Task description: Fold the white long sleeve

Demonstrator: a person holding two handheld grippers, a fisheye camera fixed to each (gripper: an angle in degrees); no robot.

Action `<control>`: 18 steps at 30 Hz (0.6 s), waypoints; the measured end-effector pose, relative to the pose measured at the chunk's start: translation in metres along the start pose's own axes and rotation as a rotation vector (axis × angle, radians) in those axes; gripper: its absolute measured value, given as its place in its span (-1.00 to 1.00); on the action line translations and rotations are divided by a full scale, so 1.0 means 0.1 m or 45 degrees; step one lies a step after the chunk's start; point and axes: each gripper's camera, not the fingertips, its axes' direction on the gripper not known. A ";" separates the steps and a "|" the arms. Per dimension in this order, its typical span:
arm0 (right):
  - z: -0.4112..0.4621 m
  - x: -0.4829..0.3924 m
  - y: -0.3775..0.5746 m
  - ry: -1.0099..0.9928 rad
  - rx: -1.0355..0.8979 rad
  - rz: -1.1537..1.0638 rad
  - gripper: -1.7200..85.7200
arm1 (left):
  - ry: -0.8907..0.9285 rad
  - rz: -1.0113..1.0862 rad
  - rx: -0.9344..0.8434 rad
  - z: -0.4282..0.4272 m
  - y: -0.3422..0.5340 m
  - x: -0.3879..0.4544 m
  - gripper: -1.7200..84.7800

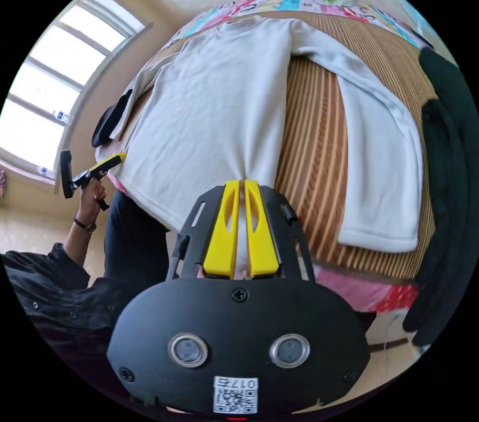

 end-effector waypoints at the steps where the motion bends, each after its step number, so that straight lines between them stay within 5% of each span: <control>1: -0.06 0.10 0.22 -0.009 -0.011 0.030 -0.91 | 0.059 -0.018 -0.032 -0.18 0.14 0.02 -0.86; 5: -0.30 0.47 0.95 -0.064 0.001 0.144 -0.94 | 0.148 -0.041 -0.034 -0.86 0.42 -0.06 -0.89; 10: -0.83 0.80 1.50 -0.161 0.131 0.222 -0.95 | 0.014 -0.041 0.225 -2.00 0.05 -1.06 -0.73; 15: -1.03 1.07 1.66 -0.217 0.134 0.263 -0.95 | -0.206 0.179 -0.161 -1.80 -0.83 -1.83 -0.69; 18: -1.03 1.10 1.71 -0.251 0.146 0.247 -0.95 | -0.085 0.222 -0.248 -1.62 -0.93 -2.25 -0.78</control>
